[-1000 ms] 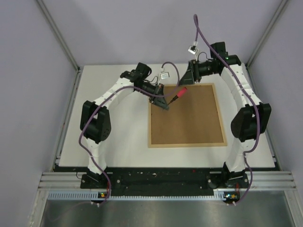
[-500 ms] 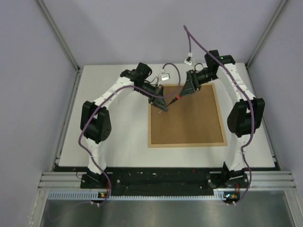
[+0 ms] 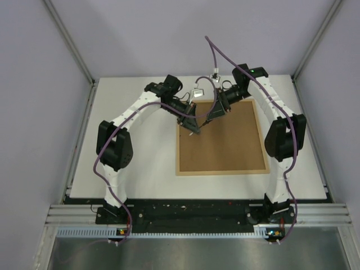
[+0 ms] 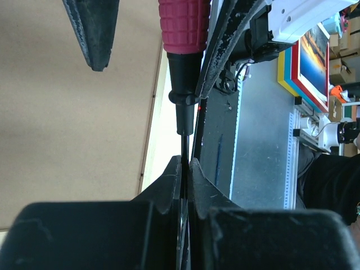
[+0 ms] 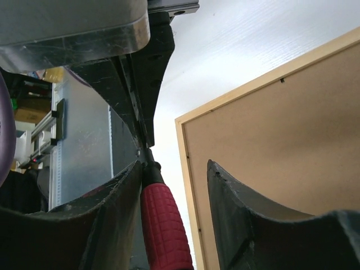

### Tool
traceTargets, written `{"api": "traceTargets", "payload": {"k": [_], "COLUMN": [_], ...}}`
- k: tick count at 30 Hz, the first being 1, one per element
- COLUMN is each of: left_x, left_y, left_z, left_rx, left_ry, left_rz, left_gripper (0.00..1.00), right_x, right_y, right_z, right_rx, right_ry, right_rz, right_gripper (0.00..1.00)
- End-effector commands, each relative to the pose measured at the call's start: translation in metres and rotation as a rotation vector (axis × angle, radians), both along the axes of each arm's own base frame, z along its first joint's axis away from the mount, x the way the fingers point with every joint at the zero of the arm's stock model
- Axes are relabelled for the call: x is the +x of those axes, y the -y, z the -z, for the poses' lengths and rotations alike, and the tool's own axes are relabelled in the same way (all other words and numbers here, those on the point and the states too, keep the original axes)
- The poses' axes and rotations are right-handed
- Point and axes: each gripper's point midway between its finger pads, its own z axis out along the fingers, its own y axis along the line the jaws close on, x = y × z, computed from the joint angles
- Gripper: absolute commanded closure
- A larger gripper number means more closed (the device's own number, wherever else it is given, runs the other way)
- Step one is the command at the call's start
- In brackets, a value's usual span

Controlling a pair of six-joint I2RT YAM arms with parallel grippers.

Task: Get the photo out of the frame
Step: Adjust the screwdriver.

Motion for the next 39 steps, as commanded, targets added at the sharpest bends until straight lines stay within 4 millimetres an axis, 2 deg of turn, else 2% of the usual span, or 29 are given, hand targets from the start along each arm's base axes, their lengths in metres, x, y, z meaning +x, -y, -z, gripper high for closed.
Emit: {"api": "traceTargets", "payload": {"k": [1,14,21,25,29,31,33,34,35,37,39], "left_x": [-0.004,0.0,0.002,0.001,0.001,0.0,0.002,0.002,0.003,0.004,0.008], "left_y": [0.006,0.006,0.005,0.005,0.005,0.005,0.005,0.005,0.005,0.003,-0.004], "left_z": [-0.031,-0.025,-0.024,-0.022,-0.022,-0.022,-0.022,-0.021,-0.02,-0.018,-0.017], "left_rx": [-0.08,-0.059,-0.058,-0.056,-0.056,-0.06,-0.057,-0.054,-0.048,-0.031,-0.021], "left_ry": [0.074,0.086,0.096,0.095,0.089,0.087,0.087,0.089,0.089,0.093,0.099], "left_rz": [0.037,0.03,0.03,0.032,0.035,0.037,0.033,0.032,0.028,0.016,-0.005], "left_gripper": [1.0,1.0,1.0,1.0,1.0,1.0,1.0,1.0,0.99,0.7,0.57], "right_x": [-0.025,-0.044,-0.049,-0.05,-0.05,-0.05,-0.05,-0.05,-0.051,-0.052,-0.052], "right_y": [0.0,-0.003,-0.004,-0.005,-0.007,-0.008,-0.008,-0.009,-0.009,-0.008,-0.006], "right_z": [-0.009,-0.002,-0.006,-0.011,-0.017,-0.018,-0.021,-0.02,-0.021,-0.02,-0.017], "right_rx": [0.013,-0.025,-0.002,0.02,0.044,0.053,0.065,0.066,0.068,0.064,0.047], "right_ry": [-0.088,-0.097,-0.104,-0.102,-0.1,-0.107,-0.111,-0.113,-0.117,-0.11,-0.098], "right_rz": [-0.038,-0.074,-0.079,-0.08,-0.079,-0.078,-0.076,-0.077,-0.077,-0.079,-0.076], "right_gripper": [0.52,0.53,0.48,0.49,0.59,0.74,0.96,1.0,1.0,1.0,1.0]}}
